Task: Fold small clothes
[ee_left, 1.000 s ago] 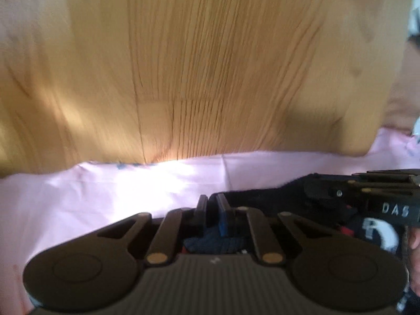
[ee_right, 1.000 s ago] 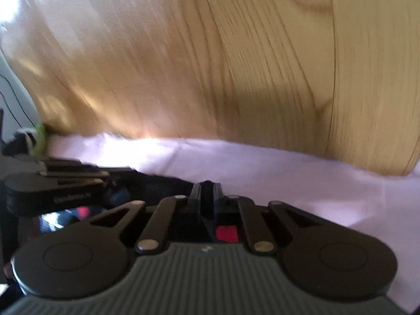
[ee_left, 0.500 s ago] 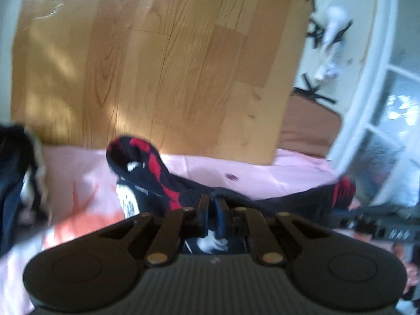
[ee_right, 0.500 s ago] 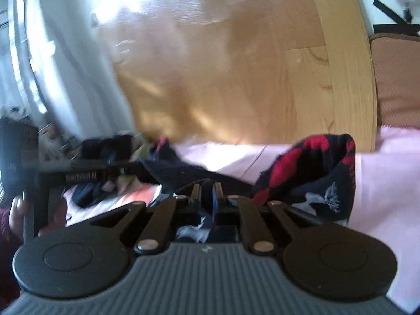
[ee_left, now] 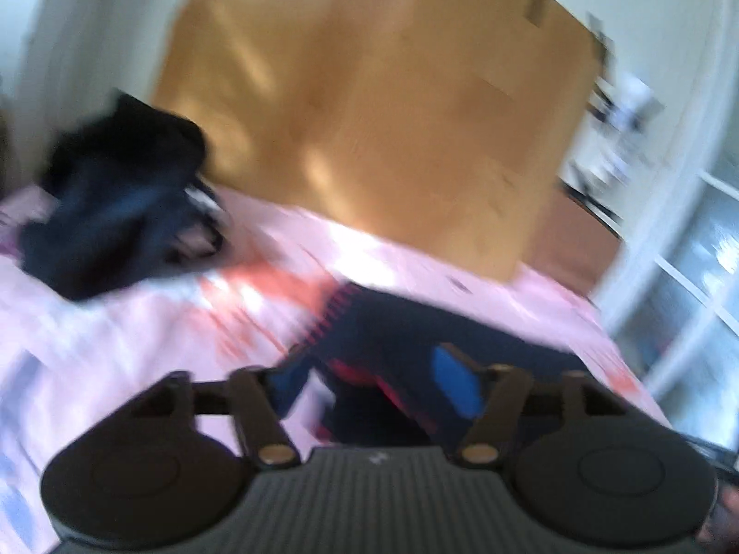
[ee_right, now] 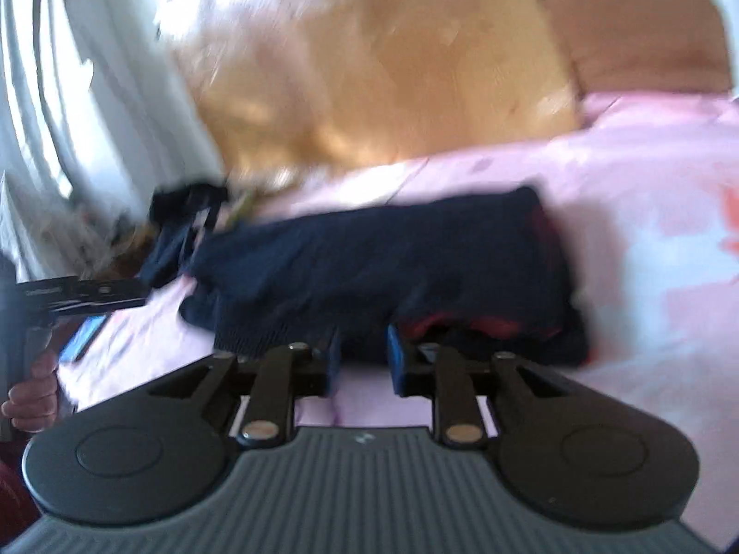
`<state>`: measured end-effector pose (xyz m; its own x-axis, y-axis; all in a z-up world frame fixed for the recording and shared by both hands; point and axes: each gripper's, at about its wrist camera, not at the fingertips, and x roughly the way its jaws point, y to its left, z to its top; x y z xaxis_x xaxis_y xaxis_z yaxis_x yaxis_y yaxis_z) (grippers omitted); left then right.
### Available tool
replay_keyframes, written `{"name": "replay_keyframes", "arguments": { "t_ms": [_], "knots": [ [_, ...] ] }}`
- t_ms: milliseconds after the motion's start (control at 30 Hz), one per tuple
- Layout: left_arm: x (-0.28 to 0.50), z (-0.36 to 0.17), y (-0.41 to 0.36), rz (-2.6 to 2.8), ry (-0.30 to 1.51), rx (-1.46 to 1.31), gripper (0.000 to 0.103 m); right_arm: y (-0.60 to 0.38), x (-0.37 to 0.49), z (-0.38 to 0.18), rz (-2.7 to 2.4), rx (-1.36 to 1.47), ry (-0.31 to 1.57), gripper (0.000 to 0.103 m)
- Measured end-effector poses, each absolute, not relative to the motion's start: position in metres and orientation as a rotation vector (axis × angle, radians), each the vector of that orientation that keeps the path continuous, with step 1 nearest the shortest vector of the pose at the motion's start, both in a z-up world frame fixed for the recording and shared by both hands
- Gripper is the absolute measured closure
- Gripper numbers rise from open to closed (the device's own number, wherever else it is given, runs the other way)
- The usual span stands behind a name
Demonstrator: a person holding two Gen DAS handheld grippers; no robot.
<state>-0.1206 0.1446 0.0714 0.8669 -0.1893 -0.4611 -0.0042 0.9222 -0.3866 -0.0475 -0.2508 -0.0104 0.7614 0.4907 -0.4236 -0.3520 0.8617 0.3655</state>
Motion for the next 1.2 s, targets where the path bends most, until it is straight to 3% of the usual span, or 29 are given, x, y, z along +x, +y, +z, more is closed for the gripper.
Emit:
{"name": "replay_keyframes", "arguments": {
  "t_ms": [33,100,167,200,233,300,367,500,567,600,633,667,700,833,967,1133,1200],
  "knots": [
    [-0.110,0.071,0.150,-0.050,0.522,-0.401,0.025,-0.261,-0.048,-0.009,0.413,0.305,0.506,0.071],
    [-0.083,0.065,0.162,-0.009,0.568,-0.449,0.025,-0.279,-0.045,-0.010,0.308,0.379,0.471,0.046],
    [-0.056,0.052,0.163,-0.002,0.631,-0.457,0.026,-0.287,-0.033,-0.019,0.260,0.431,0.501,0.045],
    [-0.047,0.046,0.156,0.005,0.664,-0.451,0.031,-0.286,-0.025,-0.024,0.260,0.438,0.526,0.046],
    [-0.039,0.038,0.151,0.000,0.701,-0.446,0.048,-0.282,-0.015,-0.029,0.266,0.438,0.565,0.048],
    [-0.037,0.028,0.139,-0.044,0.765,-0.445,0.080,-0.272,-0.005,-0.034,0.286,0.394,0.595,0.089],
    [-0.048,0.035,0.128,-0.055,0.750,-0.404,0.089,-0.263,-0.011,-0.023,0.268,0.302,0.526,0.091],
    [-0.068,0.034,0.117,-0.056,0.760,-0.328,0.089,-0.287,-0.013,-0.004,0.237,0.313,0.455,0.091],
    [-0.071,0.022,0.116,-0.030,0.777,-0.293,0.078,-0.290,-0.003,-0.019,0.244,0.277,0.558,0.090],
    [-0.074,0.022,0.118,-0.020,0.769,-0.290,0.070,-0.287,0.002,-0.030,0.239,0.253,0.618,0.085],
    [-0.077,0.025,0.123,-0.017,0.766,-0.300,0.068,-0.285,0.002,-0.037,0.221,0.226,0.640,0.080],
    [-0.082,0.030,0.129,-0.018,0.754,-0.327,0.068,-0.285,0.001,-0.036,0.213,0.214,0.625,0.067],
    [-0.086,0.039,0.137,-0.007,0.732,-0.349,0.070,-0.287,-0.002,-0.030,0.203,0.213,0.595,0.065],
    [-0.082,0.077,0.147,0.008,0.599,-0.433,0.071,-0.287,0.002,0.005,0.248,0.270,0.452,0.065],
    [-0.051,0.088,0.105,-0.118,0.559,-0.380,0.069,-0.242,0.040,0.021,0.364,0.311,0.480,0.065],
    [-0.013,0.029,0.067,-0.140,0.781,-0.255,0.069,-0.187,0.071,-0.009,0.501,0.317,0.605,0.066],
    [-0.018,0.015,0.070,-0.167,0.736,-0.256,0.068,-0.189,0.081,-0.040,0.471,0.322,0.697,0.072]
  ]
}}
